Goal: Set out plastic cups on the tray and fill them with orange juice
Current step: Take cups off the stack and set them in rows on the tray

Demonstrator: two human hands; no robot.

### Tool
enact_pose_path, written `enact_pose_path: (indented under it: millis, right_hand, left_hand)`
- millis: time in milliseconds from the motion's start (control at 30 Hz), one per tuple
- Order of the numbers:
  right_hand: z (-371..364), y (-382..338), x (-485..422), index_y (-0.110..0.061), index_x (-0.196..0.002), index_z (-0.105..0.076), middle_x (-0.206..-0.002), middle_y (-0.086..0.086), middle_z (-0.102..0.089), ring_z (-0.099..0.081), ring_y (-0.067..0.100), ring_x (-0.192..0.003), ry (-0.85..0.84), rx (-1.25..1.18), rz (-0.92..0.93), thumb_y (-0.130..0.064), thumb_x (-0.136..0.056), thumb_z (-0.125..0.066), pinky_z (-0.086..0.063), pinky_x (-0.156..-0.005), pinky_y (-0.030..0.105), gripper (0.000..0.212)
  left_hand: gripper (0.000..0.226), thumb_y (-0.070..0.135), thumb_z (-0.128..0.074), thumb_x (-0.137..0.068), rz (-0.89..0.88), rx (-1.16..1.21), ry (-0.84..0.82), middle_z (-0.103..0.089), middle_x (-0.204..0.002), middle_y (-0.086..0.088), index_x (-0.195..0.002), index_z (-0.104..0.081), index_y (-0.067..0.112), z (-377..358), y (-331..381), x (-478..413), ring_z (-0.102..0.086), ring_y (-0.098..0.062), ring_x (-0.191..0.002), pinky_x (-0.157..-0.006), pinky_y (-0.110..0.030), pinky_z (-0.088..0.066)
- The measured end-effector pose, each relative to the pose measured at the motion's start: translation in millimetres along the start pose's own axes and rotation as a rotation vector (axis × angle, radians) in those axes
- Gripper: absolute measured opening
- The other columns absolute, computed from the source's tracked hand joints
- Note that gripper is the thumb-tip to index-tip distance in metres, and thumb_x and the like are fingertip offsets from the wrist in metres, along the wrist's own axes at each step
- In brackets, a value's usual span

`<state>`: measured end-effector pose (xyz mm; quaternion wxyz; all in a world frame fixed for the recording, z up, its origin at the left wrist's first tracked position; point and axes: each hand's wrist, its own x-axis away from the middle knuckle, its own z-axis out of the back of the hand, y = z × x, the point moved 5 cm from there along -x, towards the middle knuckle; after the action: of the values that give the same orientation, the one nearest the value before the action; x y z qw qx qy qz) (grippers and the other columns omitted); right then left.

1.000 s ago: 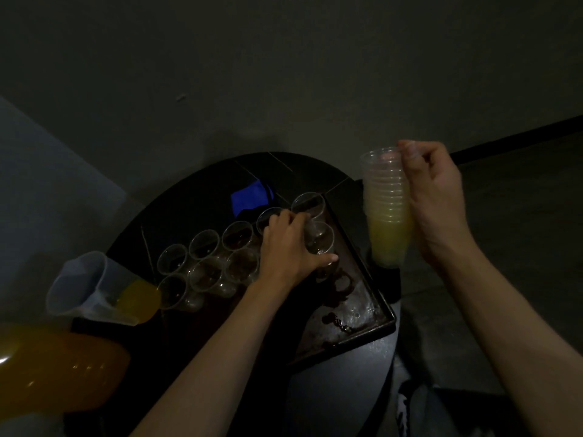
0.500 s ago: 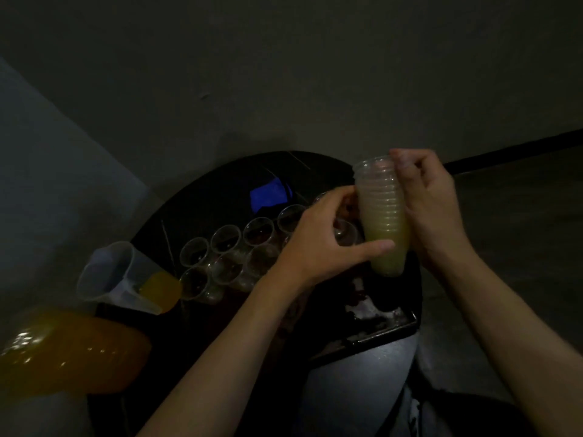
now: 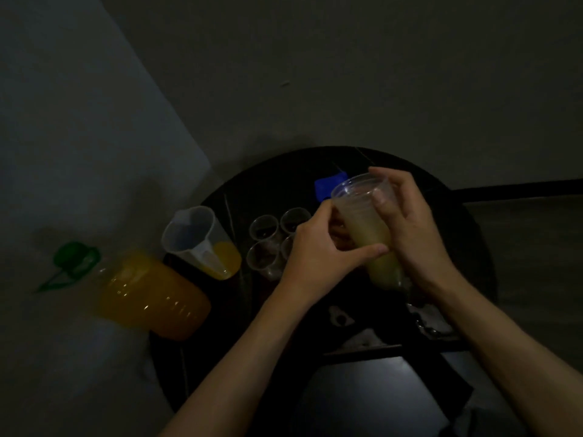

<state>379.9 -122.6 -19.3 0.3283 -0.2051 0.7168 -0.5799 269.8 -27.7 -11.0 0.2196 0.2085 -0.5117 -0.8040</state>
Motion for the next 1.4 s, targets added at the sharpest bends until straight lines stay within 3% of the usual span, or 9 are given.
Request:
enact_pose_path:
  millis: [133, 233, 333, 467, 600, 800, 1100, 1400]
  right_hand:
    - [-28, 3, 5, -0.028, -0.126, -0.055, -0.118, -0.005, -0.066, -0.067, 0.013, -0.108, 0.011, -0.013, 0.018, -0.052, -0.091, -0.057, -0.056, -0.081, 0.027, 0.043]
    - [-43, 9, 8, -0.032, -0.12, -0.059, -0.117, -0.001, -0.068, -0.067, 0.017, -0.107, -0.015, -0.013, -0.01, -0.064, -0.086, -0.059, -0.056, -0.084, 0.035, 0.047]
    - [-57, 10, 12, -0.029, -0.121, -0.06, -0.116, -0.003, -0.068, -0.068, 0.013, -0.104, -0.107, 0.004, -0.045, -0.061, -0.087, -0.058, -0.056, -0.079, 0.029, 0.047]
    - [-68, 10, 22, -0.019, -0.125, -0.059, -0.114, -0.005, -0.068, -0.068, 0.007, -0.101, -0.252, 0.016, -0.073, -0.041, -0.091, -0.052, -0.054, -0.074, 0.021, 0.041]
    - [-73, 13, 29, -0.025, -0.125, -0.058, -0.117, -0.009, -0.066, -0.067, 0.01, -0.105, -0.347, 0.095, -0.078, -0.04, -0.097, -0.048, -0.058, -0.081, 0.03, 0.034]
    - [-80, 13, 31, -0.023, -0.126, -0.058, -0.116, -0.009, -0.067, -0.068, 0.012, -0.102, -0.356, 0.097, -0.078, -0.041, -0.095, -0.048, -0.059, -0.078, 0.03, 0.037]
    - [-85, 9, 33, -0.021, -0.125, -0.059, -0.115, -0.011, -0.068, -0.067, 0.01, -0.104, -0.341, 0.055, -0.088, -0.039, -0.092, -0.052, -0.056, -0.077, 0.024, 0.038]
    - [-90, 3, 36, -0.02, -0.122, -0.06, -0.11, -0.019, -0.066, -0.063, -0.004, -0.1, -0.33, 0.071, -0.053, -0.037, -0.089, -0.05, -0.049, -0.077, 0.011, 0.039]
  left_hand:
    - [0.068, 0.032, -0.09, -0.072, 0.007, -0.019, -0.016, -0.066, -0.116, 0.008, -0.13, -0.056, 0.023, 24, -6, 14, -0.067, -0.004, -0.101, -0.083, -0.027, -0.059]
    - [0.066, 0.053, -0.066, -0.078, 0.045, 0.082, -0.047, -0.063, -0.121, 0.004, -0.134, -0.054, 0.019, 44, -13, 21, -0.066, -0.01, -0.106, -0.077, -0.027, -0.058]
    - [0.073, 0.062, -0.059, -0.078, 0.066, 0.044, 0.073, -0.062, -0.123, 0.001, -0.137, -0.055, 0.02, 76, -18, 18, -0.065, -0.013, -0.111, -0.08, -0.036, -0.06]
    - [0.055, 0.047, -0.071, -0.08, -0.033, -0.084, -0.163, -0.06, -0.125, -0.003, -0.128, -0.064, 0.019, 103, -3, 6, -0.063, -0.014, -0.114, -0.088, -0.033, -0.057]
    - [0.058, 0.044, -0.079, -0.078, -0.047, -0.263, -0.349, -0.067, -0.122, 0.003, -0.129, -0.065, 0.018, 112, 5, 2, -0.066, -0.013, -0.111, -0.096, -0.043, -0.056]
    - [0.054, 0.029, -0.084, -0.082, -0.008, -0.291, -0.373, -0.069, -0.114, 0.002, -0.13, -0.063, 0.015, 116, 3, -1, -0.068, -0.018, -0.103, -0.09, -0.042, -0.058]
    - [0.065, 0.049, -0.081, -0.069, -0.055, -0.276, -0.337, -0.07, -0.108, 0.002, -0.124, -0.065, 0.019, 119, 4, 1, -0.069, -0.02, -0.095, -0.087, -0.049, -0.058]
    - [0.048, 0.048, -0.077, -0.073, -0.079, -0.359, -0.364, -0.066, -0.101, 0.007, -0.112, -0.068, 0.023, 117, 7, 0, -0.065, -0.007, -0.086, -0.076, -0.033, -0.057]
